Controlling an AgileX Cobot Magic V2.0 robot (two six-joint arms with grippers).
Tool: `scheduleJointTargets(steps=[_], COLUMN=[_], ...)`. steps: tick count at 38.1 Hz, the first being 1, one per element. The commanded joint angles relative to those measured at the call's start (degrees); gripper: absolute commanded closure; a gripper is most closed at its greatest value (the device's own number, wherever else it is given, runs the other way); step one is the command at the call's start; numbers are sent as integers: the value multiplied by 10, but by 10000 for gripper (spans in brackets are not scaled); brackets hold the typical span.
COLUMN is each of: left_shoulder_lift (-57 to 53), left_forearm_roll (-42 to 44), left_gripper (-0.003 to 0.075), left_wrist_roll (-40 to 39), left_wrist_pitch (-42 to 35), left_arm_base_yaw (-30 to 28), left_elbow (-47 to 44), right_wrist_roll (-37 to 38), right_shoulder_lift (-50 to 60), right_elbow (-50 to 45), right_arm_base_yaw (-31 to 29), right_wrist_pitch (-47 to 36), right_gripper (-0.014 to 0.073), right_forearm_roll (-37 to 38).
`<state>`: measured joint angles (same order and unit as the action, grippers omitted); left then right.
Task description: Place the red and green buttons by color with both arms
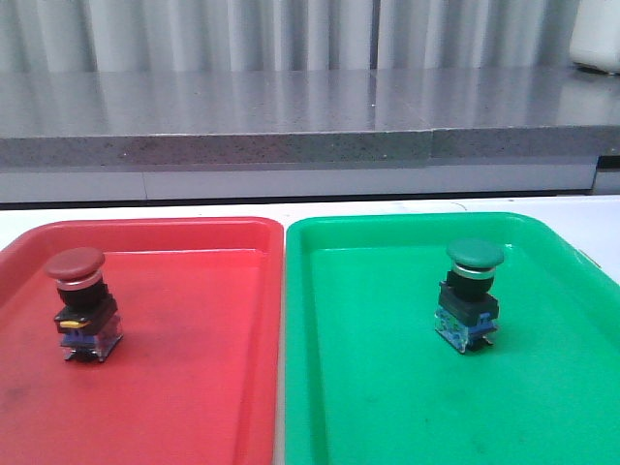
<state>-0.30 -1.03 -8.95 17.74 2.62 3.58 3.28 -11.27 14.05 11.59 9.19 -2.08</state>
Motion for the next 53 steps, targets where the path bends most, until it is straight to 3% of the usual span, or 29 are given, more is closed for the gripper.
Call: scheduleJointTargets(steps=[1,8,14,53], left_shoulder_lift=[-10,-10,-10,-9], left_forearm_roll=[-31,-30,-30,-30], left_gripper=[740,740,740,740], left_wrist_roll=[35,35,35,35], left_wrist_pitch=[-65,-160,-187,-189], left_arm_base_yaw=[4,4,4,4], left_elbow=[-11,-53,-52,-52], right_wrist_roll=[-6,-6,-6,-27], right_shoulder_lift=[-4,-4,-4,4], right_elbow=[15,15,15,-16], right_arm_base_yaw=[0,0,0,-5], right_wrist_pitch=[-47,-47,-47,-67], right_gripper=[662,662,662,662], right_forearm_roll=[3,3,3,21])
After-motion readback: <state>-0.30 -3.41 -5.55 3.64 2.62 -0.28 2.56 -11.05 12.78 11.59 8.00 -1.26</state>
